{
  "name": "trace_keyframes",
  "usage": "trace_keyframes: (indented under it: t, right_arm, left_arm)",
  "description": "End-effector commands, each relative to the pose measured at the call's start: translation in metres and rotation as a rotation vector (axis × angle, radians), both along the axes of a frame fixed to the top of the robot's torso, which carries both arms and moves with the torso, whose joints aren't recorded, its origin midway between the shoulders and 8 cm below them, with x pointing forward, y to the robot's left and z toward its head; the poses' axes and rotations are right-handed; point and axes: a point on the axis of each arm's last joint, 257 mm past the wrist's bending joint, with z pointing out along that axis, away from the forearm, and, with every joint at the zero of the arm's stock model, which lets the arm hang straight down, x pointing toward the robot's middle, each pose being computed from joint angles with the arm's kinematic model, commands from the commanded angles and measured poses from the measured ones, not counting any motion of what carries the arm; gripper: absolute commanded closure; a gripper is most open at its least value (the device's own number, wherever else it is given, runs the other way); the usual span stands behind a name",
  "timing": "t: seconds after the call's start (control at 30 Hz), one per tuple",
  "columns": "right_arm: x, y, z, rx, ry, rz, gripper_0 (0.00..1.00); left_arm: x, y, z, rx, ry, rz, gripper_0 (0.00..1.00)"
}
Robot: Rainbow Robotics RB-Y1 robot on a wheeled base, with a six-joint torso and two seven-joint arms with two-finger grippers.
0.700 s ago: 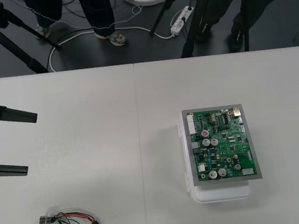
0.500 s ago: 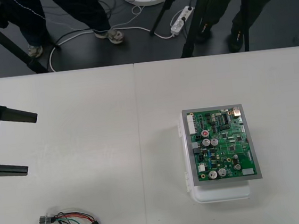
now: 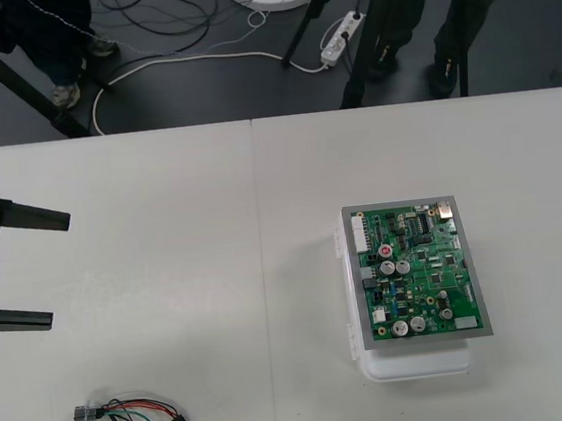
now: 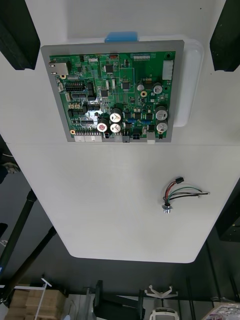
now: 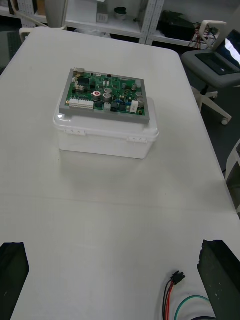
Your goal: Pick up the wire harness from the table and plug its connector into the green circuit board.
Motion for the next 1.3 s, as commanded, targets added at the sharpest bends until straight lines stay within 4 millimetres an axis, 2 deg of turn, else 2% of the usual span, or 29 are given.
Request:
trace_keyframes:
  t: [0.03,1.3]
  right_arm:
    - [-0.0067,-0.0025,-0.0025,-0.011,0.051,0.005,0.0]
    - [-0.0067,-0.0025,-0.0025,-0.011,0.051,0.005,0.0]
  left_arm:
    - [-0.0139,0.0101,0.0005,0.051,0.055,0.003,0.0]
    - [-0.0139,0.0101,0.0005,0.051,0.055,0.003,0.0]
